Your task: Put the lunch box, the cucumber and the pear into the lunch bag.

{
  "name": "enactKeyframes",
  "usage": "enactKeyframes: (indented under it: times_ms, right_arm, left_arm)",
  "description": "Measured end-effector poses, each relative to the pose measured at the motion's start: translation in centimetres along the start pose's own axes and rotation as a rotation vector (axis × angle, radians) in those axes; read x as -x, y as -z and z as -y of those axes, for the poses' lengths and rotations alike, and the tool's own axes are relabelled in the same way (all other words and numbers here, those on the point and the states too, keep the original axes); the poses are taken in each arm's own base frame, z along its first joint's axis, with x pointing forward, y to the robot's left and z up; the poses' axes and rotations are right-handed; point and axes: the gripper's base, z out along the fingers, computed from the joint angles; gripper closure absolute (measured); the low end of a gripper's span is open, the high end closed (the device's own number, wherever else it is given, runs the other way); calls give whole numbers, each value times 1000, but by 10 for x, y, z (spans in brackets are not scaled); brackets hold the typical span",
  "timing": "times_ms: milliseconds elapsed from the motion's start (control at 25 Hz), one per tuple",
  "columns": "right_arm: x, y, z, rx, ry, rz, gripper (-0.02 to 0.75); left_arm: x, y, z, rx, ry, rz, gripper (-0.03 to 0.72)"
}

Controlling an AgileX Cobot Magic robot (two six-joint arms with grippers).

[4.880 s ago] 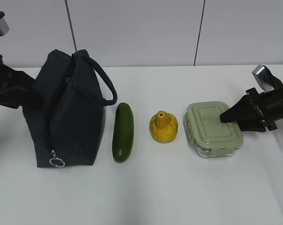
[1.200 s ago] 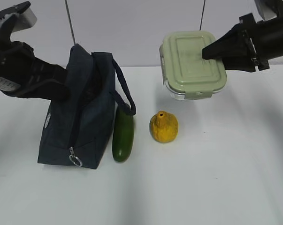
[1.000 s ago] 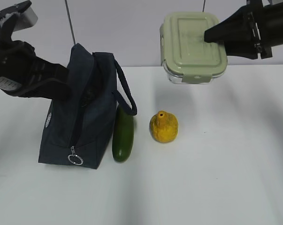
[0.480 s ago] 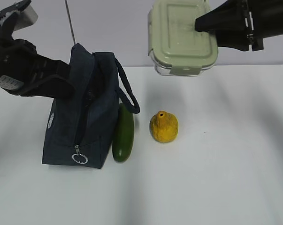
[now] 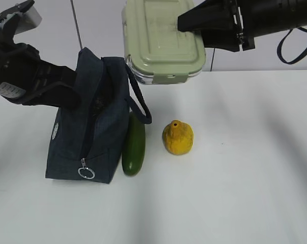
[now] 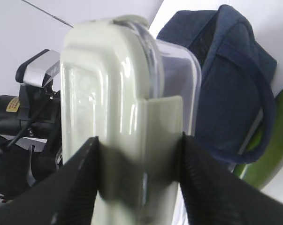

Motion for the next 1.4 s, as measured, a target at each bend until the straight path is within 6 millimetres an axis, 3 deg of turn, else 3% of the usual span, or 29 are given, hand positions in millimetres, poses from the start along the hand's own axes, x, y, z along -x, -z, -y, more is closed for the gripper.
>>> enactKeyframes:
  times_ms: [600, 960, 1200, 1400]
  right_arm:
    - [10, -39, 6, -103, 27, 83, 351]
    - [3, -62, 38, -90, -84, 89, 351]
    - [-1, -82, 34, -109, -86, 108, 351]
    - [-1, -87, 32, -127, -86, 124, 351]
  left_arm:
    - [-1, 0, 0, -2, -27, -8, 685]
    - [-1, 0, 0, -2, -30, -7, 685]
    - [0, 0, 0, -1, -33, -4, 685]
    - [0, 0, 0, 0, -34, 0, 685]
